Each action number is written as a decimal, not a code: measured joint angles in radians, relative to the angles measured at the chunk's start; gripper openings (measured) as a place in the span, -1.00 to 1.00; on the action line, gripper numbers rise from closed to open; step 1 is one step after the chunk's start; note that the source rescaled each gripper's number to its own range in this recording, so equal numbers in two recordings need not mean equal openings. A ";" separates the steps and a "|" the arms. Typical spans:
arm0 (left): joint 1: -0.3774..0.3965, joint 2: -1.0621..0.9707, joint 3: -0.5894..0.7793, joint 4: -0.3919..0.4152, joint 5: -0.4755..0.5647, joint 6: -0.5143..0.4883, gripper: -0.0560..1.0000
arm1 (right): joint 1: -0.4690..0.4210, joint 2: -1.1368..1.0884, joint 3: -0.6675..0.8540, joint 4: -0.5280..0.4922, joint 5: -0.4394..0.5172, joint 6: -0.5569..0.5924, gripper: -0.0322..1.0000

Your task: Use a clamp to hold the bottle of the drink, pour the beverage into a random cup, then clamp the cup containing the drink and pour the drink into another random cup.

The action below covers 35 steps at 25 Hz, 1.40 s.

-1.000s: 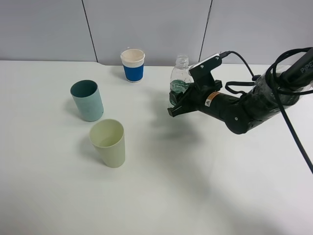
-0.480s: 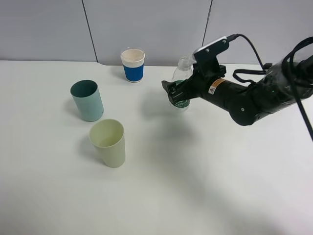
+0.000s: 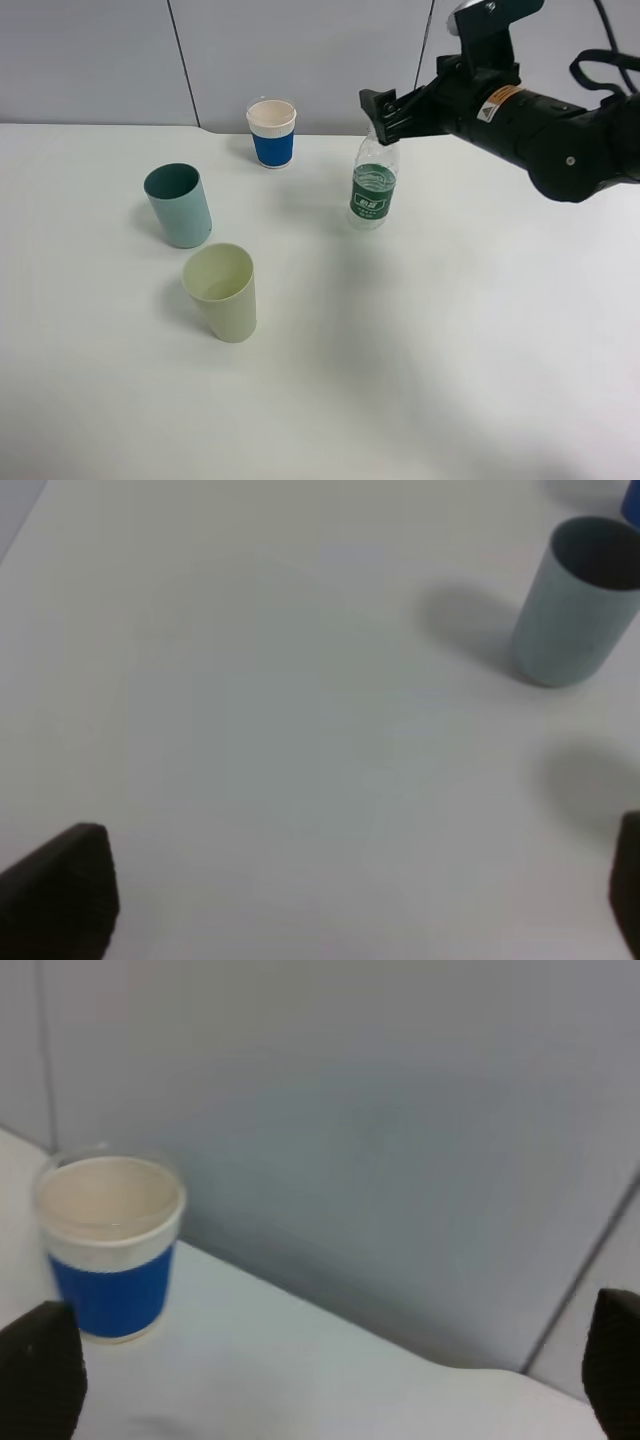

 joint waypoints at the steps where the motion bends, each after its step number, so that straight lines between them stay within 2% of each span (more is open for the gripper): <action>1: 0.000 0.000 0.000 0.000 0.000 0.000 1.00 | -0.013 -0.021 0.000 0.009 0.018 0.001 0.99; 8: 0.000 0.000 0.000 0.000 0.000 -0.001 1.00 | -0.110 -0.166 0.001 0.000 0.164 0.002 0.99; 14: 0.000 0.000 0.000 0.000 0.000 -0.001 1.00 | -0.222 -0.331 0.025 -0.036 0.368 0.004 0.99; 21: 0.000 0.000 0.000 0.000 0.000 0.000 1.00 | -0.366 -0.590 0.157 -0.043 0.461 0.030 0.99; 23: 0.000 0.000 0.000 0.000 0.000 0.000 1.00 | -0.380 -0.689 0.181 -0.043 0.531 0.033 0.99; 28: 0.000 0.000 0.000 0.000 0.000 -0.001 1.00 | -0.389 -0.923 0.202 -0.053 0.777 0.036 0.99; 35: 0.000 0.000 0.000 0.000 0.000 -0.001 1.00 | -0.389 -1.209 0.203 -0.054 1.001 0.066 0.99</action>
